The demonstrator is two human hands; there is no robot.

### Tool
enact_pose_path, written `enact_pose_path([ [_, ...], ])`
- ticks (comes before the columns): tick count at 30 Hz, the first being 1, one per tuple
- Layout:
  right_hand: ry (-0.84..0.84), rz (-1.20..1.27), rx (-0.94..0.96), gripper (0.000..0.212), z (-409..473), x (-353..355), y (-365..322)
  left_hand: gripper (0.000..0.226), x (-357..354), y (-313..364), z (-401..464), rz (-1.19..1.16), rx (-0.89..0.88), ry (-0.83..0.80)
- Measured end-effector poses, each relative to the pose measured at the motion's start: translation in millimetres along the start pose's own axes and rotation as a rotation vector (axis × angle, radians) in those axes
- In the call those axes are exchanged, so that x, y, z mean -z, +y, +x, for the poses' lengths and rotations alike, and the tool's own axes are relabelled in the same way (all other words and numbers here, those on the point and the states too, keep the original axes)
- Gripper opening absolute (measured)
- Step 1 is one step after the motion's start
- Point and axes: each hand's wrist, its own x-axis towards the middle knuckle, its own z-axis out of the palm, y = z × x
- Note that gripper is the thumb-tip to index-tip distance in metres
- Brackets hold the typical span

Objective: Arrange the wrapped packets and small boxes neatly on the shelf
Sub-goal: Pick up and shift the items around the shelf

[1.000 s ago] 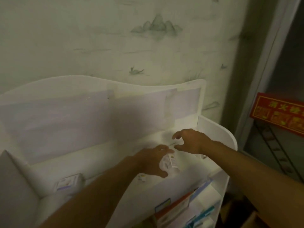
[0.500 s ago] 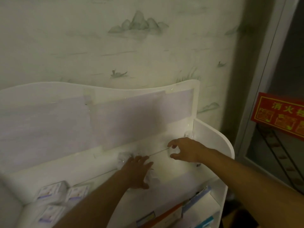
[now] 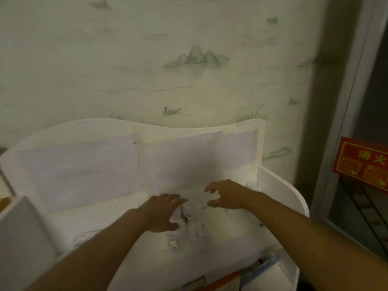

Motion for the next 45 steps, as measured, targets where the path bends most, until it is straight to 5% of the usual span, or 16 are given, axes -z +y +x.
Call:
enact_pose_path([
  [22, 0.098, -0.113, 0.331, 0.058, 53.0, -14.5, -275.4, 0.061, 41.6, -200.5, -273.7, 0.051, 0.394, 0.097],
  [31, 0.116, -0.268, 0.390, 0.063, 35.0, -66.3, -439.5, 0.058, -5.6, -302.8, -432.6, 0.022, 0.468, 0.068],
  [45, 0.006, -0.265, 0.479, 0.057, 86.6, -139.2, -559.9, 0.056, -98.1, -403.5, -541.1, -0.072, 0.632, -0.008],
])
